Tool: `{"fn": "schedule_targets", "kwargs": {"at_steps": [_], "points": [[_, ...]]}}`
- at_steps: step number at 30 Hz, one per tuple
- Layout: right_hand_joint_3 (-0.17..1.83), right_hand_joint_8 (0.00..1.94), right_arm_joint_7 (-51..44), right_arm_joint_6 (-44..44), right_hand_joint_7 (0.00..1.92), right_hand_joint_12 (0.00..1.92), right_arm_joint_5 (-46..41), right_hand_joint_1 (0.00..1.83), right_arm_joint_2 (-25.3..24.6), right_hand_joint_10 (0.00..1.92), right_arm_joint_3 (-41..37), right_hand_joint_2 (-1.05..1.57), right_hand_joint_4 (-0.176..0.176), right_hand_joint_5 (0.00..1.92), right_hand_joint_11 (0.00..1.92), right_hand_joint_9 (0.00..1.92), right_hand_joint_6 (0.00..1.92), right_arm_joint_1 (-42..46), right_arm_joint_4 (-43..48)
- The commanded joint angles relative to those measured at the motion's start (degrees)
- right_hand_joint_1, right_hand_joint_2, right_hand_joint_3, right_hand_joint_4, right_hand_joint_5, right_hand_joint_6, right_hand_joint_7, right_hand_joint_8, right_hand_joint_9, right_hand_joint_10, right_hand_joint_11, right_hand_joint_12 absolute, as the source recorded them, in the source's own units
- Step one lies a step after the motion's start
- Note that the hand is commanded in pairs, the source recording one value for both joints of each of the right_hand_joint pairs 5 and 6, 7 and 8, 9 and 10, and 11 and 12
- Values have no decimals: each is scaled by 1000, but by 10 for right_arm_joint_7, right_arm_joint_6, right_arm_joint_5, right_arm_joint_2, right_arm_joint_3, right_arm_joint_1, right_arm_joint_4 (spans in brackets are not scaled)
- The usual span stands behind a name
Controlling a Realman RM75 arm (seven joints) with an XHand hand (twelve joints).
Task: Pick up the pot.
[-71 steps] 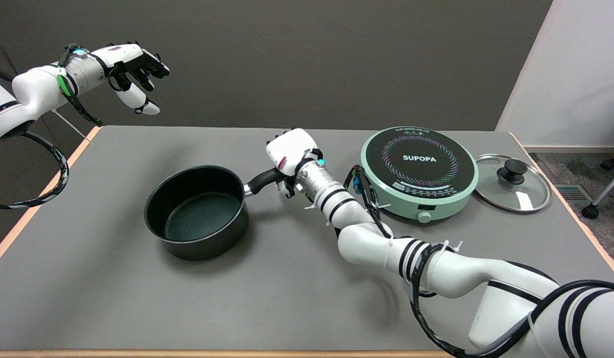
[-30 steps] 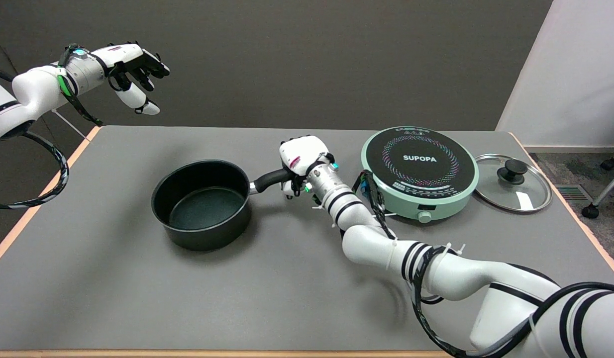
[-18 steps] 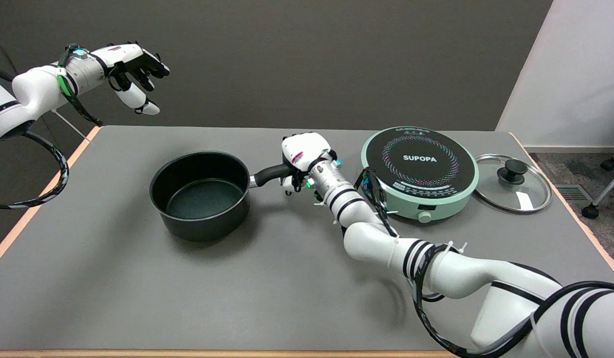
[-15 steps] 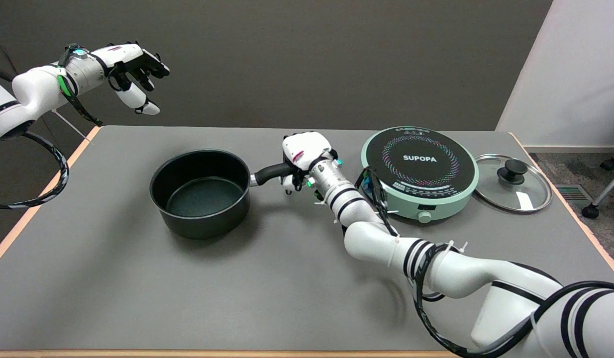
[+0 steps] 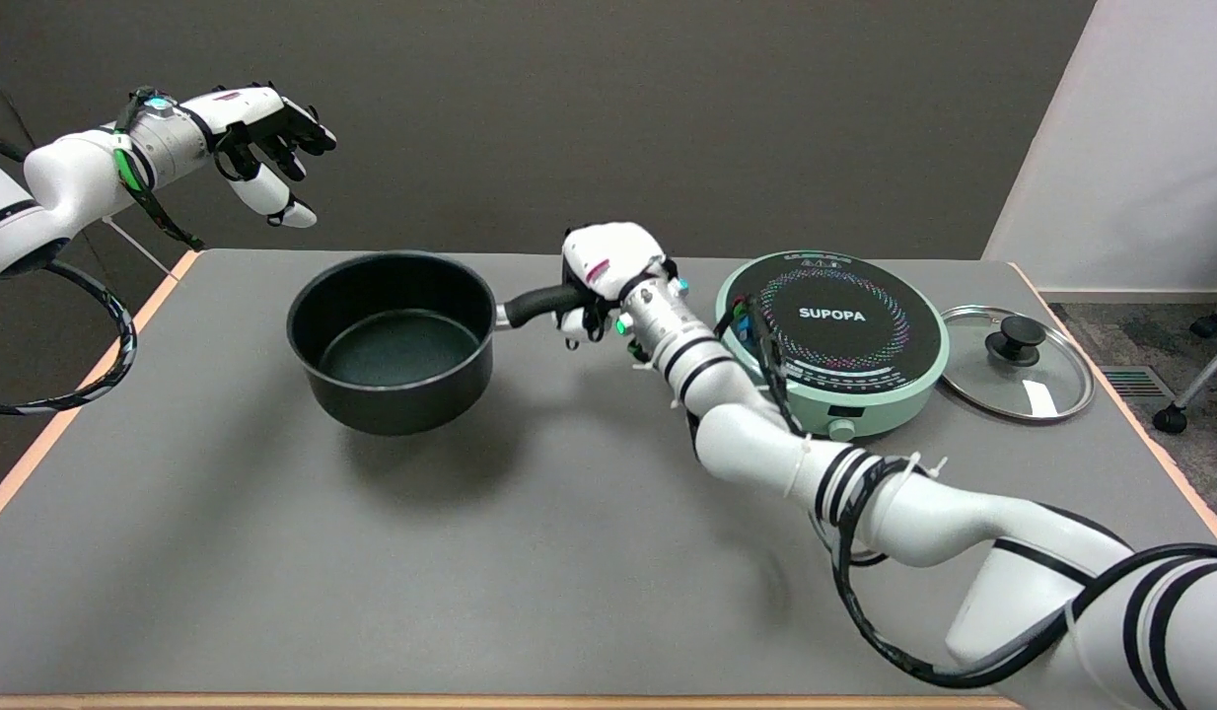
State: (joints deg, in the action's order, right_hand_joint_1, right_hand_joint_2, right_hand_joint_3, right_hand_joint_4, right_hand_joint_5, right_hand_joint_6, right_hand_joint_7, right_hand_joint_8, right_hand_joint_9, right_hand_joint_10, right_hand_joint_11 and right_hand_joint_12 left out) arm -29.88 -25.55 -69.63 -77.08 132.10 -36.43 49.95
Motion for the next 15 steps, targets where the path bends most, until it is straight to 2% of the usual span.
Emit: {"fn": "schedule_targets", "kwargs": {"at_steps": [1,9,15], "points": [[850,1618,1,67,1618,1618,-1,909,76,1618,-19,1383,-99,1618,1618,1618,1618,-51,95],[856,1592,0,79,1592,1592,-24,912,142,1592,-23,1392,-101,1592,1592,1592,1592,-71,147],[854,1579,-2,84,1579,1579,-74,912,203,1579,-24,1397,-102,1579,1579,1579,1579,-67,192]]}}
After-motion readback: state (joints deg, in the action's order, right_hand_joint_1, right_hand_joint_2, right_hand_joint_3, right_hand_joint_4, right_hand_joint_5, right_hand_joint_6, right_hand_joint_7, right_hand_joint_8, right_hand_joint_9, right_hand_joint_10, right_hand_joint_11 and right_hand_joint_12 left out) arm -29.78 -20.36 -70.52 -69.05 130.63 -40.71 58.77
